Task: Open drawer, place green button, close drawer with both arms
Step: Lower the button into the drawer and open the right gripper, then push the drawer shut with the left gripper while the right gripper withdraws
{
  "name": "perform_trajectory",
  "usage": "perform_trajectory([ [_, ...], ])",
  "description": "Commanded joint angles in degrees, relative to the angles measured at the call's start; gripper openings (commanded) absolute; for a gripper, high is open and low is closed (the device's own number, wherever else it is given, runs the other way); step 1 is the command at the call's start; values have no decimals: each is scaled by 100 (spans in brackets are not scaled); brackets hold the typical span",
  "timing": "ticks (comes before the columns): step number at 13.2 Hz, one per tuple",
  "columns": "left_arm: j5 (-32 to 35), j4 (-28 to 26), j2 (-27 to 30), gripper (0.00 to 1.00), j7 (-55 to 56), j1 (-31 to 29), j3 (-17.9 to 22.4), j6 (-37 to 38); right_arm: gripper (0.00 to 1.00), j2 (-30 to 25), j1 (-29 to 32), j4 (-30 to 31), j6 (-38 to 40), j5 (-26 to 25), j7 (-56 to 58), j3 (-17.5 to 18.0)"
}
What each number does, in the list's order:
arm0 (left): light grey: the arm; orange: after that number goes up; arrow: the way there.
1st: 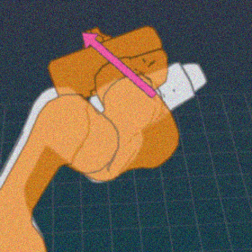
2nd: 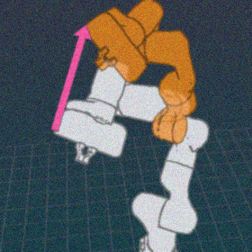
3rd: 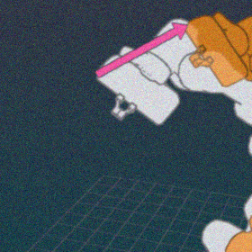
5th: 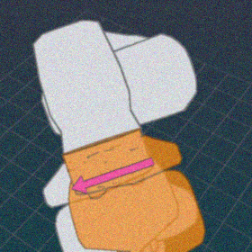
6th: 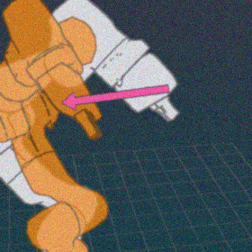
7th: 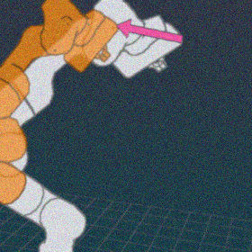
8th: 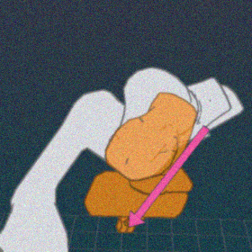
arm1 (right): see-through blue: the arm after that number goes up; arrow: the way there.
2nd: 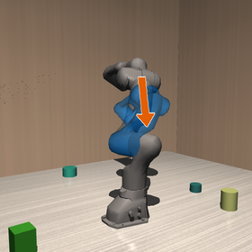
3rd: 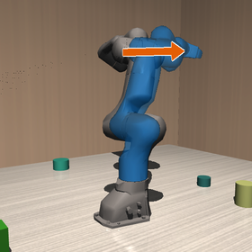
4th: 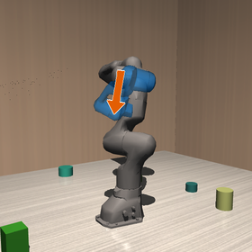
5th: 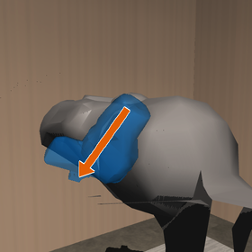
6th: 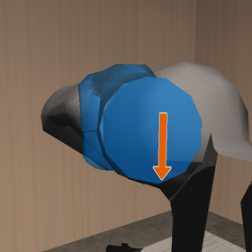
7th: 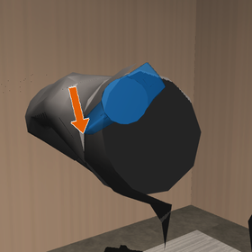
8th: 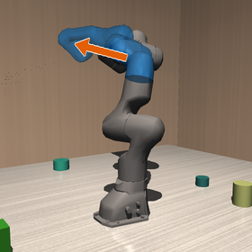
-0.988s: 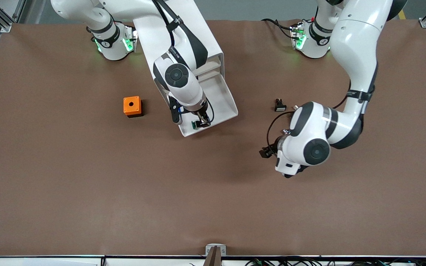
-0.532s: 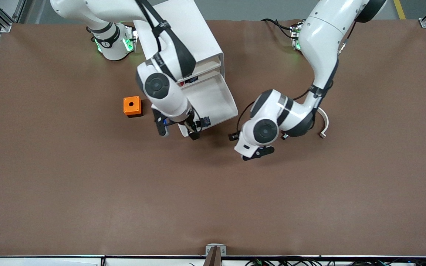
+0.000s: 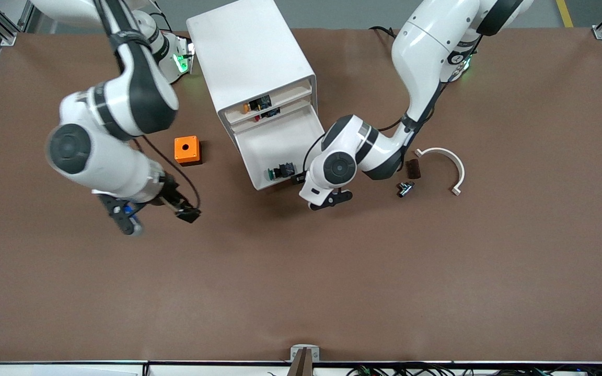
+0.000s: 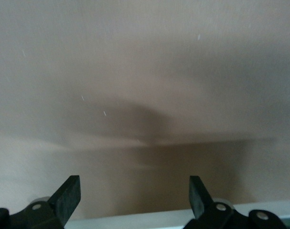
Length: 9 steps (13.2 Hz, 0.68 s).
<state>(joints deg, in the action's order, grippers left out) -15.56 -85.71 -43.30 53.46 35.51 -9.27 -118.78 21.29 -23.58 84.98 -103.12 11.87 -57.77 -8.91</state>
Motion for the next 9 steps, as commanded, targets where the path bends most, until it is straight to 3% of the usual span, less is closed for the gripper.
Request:
perform_trajectory([
  [1, -123, -60, 85, 100, 585, 245, -4, 30, 100, -335, 405, 62, 248, -350, 1019, 65],
  [6, -123, -262, 42, 100, 867, 298, -566, 92, 100, -889, 1240, 115, 520, -528, 3112, 65],
  [9, -245, -262, -3, 100, 1078, 579, -602, 91, 100, -1275, 1592, 115, 740, -528, 3937, 57],
])
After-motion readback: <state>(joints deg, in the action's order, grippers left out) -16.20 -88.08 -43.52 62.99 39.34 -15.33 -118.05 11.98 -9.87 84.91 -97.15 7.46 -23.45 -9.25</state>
